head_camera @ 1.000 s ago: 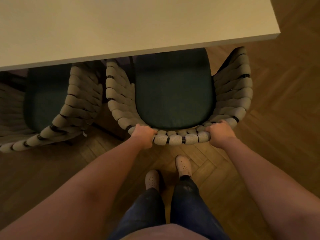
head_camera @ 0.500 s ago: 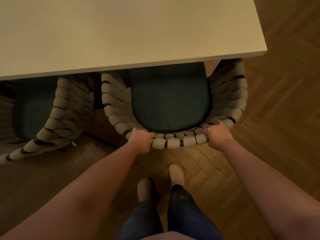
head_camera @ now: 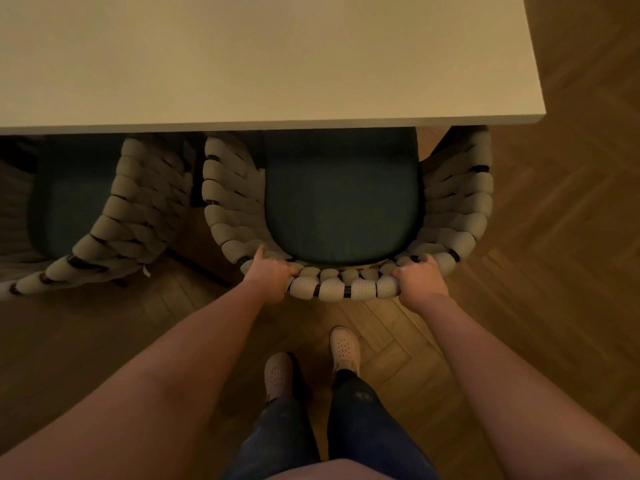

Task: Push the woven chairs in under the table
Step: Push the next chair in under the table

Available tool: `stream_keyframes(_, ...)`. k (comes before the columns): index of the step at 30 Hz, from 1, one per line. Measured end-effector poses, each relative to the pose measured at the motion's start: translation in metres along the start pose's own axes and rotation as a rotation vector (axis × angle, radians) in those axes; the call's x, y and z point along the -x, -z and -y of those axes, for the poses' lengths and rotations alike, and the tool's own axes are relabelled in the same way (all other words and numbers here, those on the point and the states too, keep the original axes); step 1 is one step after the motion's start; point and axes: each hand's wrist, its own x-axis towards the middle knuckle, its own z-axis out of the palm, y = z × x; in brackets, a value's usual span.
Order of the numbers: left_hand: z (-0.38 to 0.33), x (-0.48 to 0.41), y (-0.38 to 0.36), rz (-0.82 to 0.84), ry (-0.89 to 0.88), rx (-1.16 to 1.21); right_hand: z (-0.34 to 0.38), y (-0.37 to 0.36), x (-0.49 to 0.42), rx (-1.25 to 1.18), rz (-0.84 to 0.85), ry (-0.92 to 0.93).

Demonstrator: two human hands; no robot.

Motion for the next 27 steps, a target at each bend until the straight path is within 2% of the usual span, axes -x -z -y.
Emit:
stream_keyframes(9, -0.001, 0.0, -0.005, 0.027, 0.028, -0.075, 0.003, -0.007, 0.006, -0.026, -0.027, -0.03)
stream_keyframes(27, -0.005, -0.006, 0.011, 0.01, -0.022, -0.058, -0.015, 0.001, 0.001, 0.0, -0.025, 0.0)
